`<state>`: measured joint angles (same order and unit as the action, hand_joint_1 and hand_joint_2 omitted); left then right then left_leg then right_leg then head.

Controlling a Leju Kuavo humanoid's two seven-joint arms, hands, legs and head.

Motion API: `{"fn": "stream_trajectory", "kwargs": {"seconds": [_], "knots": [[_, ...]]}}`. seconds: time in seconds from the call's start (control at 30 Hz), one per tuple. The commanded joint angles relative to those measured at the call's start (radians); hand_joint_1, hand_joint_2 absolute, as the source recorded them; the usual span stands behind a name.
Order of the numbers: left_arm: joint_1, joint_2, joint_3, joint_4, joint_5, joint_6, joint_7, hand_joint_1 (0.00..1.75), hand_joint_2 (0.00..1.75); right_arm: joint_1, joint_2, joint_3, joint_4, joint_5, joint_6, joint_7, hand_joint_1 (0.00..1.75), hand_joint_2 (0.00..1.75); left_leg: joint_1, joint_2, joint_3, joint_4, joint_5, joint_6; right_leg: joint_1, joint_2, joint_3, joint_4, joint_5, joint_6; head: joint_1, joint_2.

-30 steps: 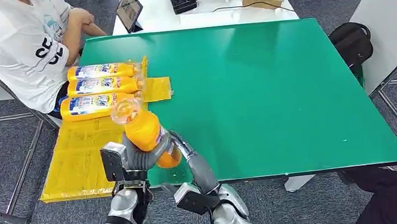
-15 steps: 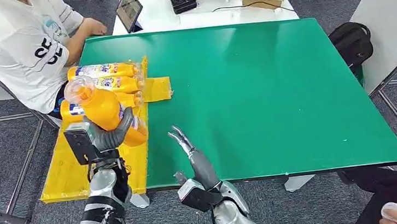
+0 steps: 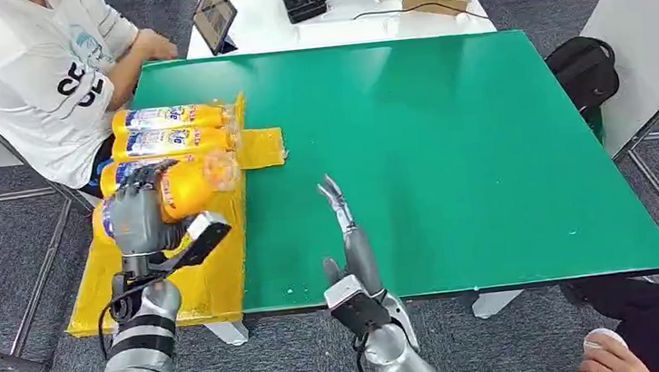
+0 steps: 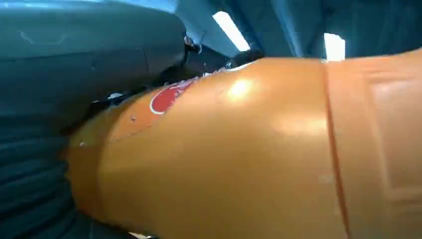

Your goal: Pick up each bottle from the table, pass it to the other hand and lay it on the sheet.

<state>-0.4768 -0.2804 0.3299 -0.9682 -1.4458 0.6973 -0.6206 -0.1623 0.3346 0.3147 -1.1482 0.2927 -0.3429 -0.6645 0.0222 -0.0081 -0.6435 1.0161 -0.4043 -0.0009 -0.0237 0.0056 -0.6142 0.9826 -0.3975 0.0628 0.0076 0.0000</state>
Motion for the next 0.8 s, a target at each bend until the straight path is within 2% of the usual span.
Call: {"fn": "stream_trajectory", "kwargs": {"seconds": [0.03,0.07,0.1,0.17,0.2,0.23,0.33,0.43,0.5,0.63,0.8], "knots": [[-0.047,0.27,-0.469,0.129,-0.125,0.001,0.542,1.75,1.75,0.002,-0.052,0.073,-0.13,-0.059,-0.102,-0.034,0.0,0.0,0.0,0.001,0.007,-0.001,-0.003,0.001,0.001,0.0,0.006,0.001,-0.003,-0.005,0.0,0.0],[-0.065,0.296,-0.535,0.18,-0.125,0.001,0.592,1.75,1.75,0.001,-0.059,0.084,-0.143,-0.061,-0.122,-0.034,0.0,0.0,0.0,-0.003,0.003,0.0,-0.001,0.0,0.001,-0.003,0.003,0.001,-0.002,-0.003,0.0,0.0],[-0.091,0.333,-0.634,0.221,-0.125,0.001,0.653,1.75,1.75,0.0,-0.065,0.094,-0.155,-0.06,-0.141,-0.034,0.0,0.0,0.001,-0.002,0.005,0.0,-0.002,0.0,0.002,-0.003,0.004,0.001,-0.003,-0.004,0.0,0.0],[-0.102,0.339,-0.67,0.251,-0.125,0.001,0.678,1.75,1.75,-0.002,-0.07,0.099,-0.161,-0.065,-0.154,-0.034,0.0,0.0,0.001,-0.002,0.004,0.0,-0.001,0.0,0.002,-0.003,0.003,0.001,-0.002,-0.003,0.0,0.0],[-0.121,0.357,-0.746,0.272,-0.074,0.001,0.719,1.75,1.75,-0.008,-0.081,0.12,-0.161,-0.084,-0.175,-0.034,0.0,0.0,0.001,-0.004,0.005,-0.001,-0.001,0.001,0.002,-0.005,0.005,0.001,-0.003,-0.004,-0.001,0.0],[-0.124,0.345,-0.703,0.309,-0.114,0.001,0.693,1.75,1.75,-0.007,-0.08,0.117,-0.163,-0.081,-0.173,-0.034,0.0,0.0,0.001,-0.003,0.003,-0.001,0.001,-0.001,0.001,-0.002,0.002,0.001,-0.002,-0.002,0.0,0.0],[-0.177,0.359,-0.787,0.451,-0.125,0.001,0.709,1.75,1.75,-0.011,-0.077,0.108,-0.15,-0.075,-0.162,-0.034,0.0,0.0,0.001,0.001,0.006,-0.001,-0.001,0.0,0.001,0.001,0.005,0.001,-0.002,-0.003,0.0,0.0],[-0.202,0.342,-0.766,0.544,-0.124,0.001,0.672,1.75,1.75,-0.013,-0.079,0.109,-0.15,-0.086,-0.163,-0.034,0.0,0.0,0.001,0.0,0.004,-0.001,0.0,-0.001,0.001,0.0,0.002,0.001,-0.001,-0.003,0.0,0.0],[-0.213,0.335,-0.751,0.578,-0.125,0.001,0.666,1.75,1.75,-0.014,-0.08,0.109,-0.155,-0.092,-0.166,-0.034,0.0,0.0,0.001,0.0,0.007,-0.001,-0.001,-0.001,0.001,-0.001,0.006,0.0,-0.002,-0.005,0.0,0.0],[-0.275,0.323,-0.844,0.723,-0.125,-0.023,0.696,1.75,1.75,-0.019,-0.077,0.101,-0.15,-0.102,-0.152,-0.034,0.0,0.0,0.001,0.0,0.003,0.0,0.0,-0.001,0.002,0.0,0.001,0.001,0.0,-0.005,0.0,0.0],[-0.257,0.326,-0.776,0.758,-0.068,-0.106,0.672,1.75,1.75,-0.015,-0.069,0.109,-0.109,-0.087,-0.138,-0.034,0.0,0.0,0.001,0.002,0.004,0.0,-0.001,-0.001,0.002,0.002,0.002,0.001,0.001,-0.005,0.0,0.0]]}}
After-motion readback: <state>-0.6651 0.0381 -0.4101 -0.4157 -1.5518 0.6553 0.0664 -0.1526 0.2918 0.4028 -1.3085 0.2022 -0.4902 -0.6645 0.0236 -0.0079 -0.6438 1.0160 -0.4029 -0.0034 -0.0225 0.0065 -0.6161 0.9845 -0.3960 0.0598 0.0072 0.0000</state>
